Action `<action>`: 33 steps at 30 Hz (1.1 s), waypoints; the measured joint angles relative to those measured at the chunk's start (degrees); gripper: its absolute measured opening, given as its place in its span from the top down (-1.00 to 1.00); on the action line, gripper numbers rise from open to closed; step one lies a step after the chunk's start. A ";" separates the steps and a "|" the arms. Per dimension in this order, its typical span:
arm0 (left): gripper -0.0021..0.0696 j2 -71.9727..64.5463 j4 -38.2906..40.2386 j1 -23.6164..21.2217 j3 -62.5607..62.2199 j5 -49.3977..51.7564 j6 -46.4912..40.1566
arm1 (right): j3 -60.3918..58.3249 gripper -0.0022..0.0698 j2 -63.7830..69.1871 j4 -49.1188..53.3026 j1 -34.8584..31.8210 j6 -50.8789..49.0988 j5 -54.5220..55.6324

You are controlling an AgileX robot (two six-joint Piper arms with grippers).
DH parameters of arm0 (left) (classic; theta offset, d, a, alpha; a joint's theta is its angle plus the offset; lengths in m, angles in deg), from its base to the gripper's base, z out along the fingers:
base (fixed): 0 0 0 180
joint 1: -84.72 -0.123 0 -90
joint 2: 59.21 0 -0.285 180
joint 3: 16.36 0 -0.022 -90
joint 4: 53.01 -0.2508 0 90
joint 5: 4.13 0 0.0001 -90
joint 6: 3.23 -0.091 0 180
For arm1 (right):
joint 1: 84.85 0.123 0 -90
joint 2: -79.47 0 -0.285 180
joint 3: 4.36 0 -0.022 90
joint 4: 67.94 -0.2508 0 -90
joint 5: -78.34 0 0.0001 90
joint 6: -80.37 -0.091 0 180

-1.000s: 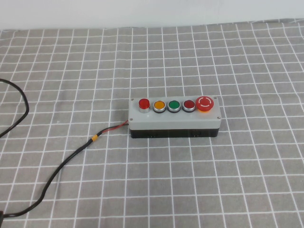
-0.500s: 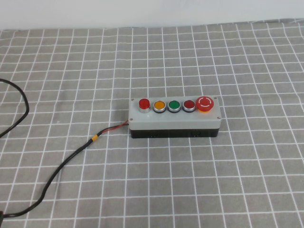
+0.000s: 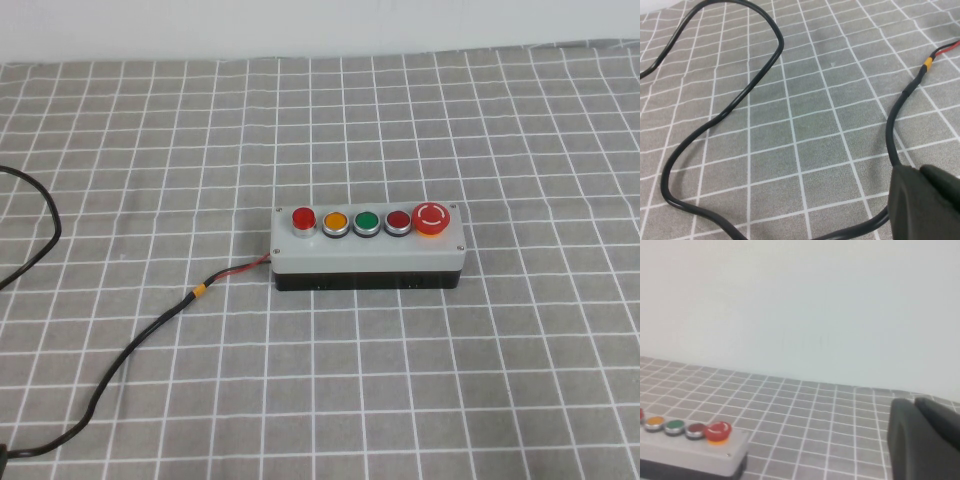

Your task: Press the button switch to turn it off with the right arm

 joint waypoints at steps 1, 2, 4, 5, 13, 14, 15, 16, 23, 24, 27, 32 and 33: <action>0.95 0.00 0.00 0.00 0.00 0.00 0.00 | -2.68 0.98 -1.27 -0.10 -0.74 0.00 1.95; 0.95 0.00 0.00 0.00 0.00 0.00 0.00 | -5.19 0.98 -2.29 -0.15 -1.30 0.00 3.77; 0.95 0.00 0.00 0.00 0.00 0.00 0.00 | -9.71 0.98 -3.36 -0.24 -1.74 0.00 6.40; 0.95 0.00 0.00 0.00 0.00 0.00 0.00 | -11.74 0.98 -3.71 -0.52 -1.74 -0.10 7.11; 0.95 0.00 0.00 0.00 0.00 0.00 0.00 | -15.68 0.98 -4.04 -7.95 -5.27 -0.10 -0.59; 0.95 0.00 0.00 0.00 0.00 0.00 0.00 | -15.68 0.98 -4.04 -8.82 -5.78 -0.10 -1.87; 0.95 0.00 0.00 0.00 0.00 0.00 0.00 | -15.68 0.98 -4.04 -9.33 -6.24 -0.10 -3.30; 0.95 0.00 0.00 0.00 0.00 0.00 0.00 | -15.68 0.98 -4.04 -10.04 -6.36 -0.10 -4.52; 0.95 0.00 0.00 0.00 0.00 0.00 0.00 | -15.68 0.98 -4.04 -12.57 -6.48 0.02 -11.37; 0.95 0.00 0.00 0.00 0.00 0.00 0.00 | -15.68 0.98 -4.04 -12.68 -6.52 0.02 -11.42; 0.95 0.00 0.00 0.00 0.00 0.00 0.00 | -15.68 0.98 -4.04 -12.93 -6.61 0.02 -11.52; 0.95 0.00 0.00 0.00 0.00 0.00 0.00 | -15.68 0.98 -4.04 -12.96 -6.61 0.02 -11.52; 0.95 0.00 0.00 0.00 0.00 0.00 0.00 | -15.68 0.98 -4.04 -13.06 -6.61 0.02 -11.52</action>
